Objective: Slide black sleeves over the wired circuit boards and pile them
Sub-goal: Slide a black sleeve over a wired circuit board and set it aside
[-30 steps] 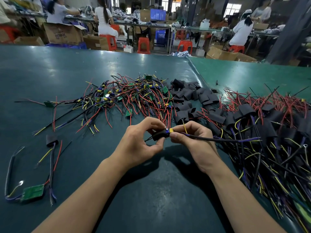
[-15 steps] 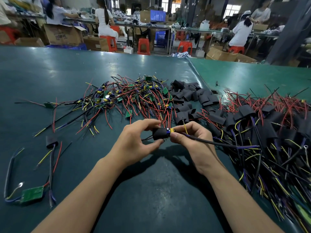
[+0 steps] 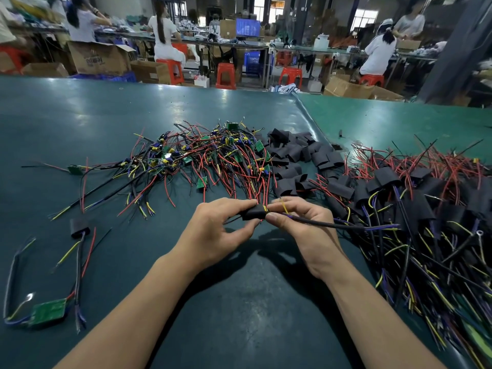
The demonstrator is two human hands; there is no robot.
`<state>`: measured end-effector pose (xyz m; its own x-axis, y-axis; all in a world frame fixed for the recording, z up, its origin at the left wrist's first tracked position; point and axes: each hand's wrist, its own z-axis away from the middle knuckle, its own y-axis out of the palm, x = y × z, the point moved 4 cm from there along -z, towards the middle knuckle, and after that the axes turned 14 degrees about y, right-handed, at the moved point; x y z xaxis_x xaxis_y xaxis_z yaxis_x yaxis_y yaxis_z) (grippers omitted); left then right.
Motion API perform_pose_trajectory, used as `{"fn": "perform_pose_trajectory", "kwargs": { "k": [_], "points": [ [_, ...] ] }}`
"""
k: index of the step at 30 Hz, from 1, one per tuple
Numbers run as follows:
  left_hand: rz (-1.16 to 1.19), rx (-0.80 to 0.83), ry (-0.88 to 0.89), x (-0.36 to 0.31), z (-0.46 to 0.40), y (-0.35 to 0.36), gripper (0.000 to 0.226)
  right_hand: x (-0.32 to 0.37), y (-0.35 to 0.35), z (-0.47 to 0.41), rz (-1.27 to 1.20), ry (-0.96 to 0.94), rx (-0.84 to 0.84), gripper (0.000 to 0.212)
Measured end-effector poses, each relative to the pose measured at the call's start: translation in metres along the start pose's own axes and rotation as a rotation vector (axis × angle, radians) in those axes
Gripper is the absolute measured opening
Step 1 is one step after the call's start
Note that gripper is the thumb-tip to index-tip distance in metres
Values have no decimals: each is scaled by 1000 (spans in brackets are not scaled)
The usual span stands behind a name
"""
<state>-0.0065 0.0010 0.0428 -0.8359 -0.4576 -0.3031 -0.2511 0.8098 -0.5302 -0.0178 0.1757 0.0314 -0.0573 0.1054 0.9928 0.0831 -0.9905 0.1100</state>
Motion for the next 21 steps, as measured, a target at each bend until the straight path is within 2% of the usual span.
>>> {"fn": "perform_pose_trajectory", "kwargs": {
  "k": [13,21],
  "points": [
    [26,59,3,-3,0,8,39,-3,5,2,-86,45,31,18],
    [-22,26,28,-3,-2,7,36,-2,4,3,-118,-12,-82,26]
  ]
}}
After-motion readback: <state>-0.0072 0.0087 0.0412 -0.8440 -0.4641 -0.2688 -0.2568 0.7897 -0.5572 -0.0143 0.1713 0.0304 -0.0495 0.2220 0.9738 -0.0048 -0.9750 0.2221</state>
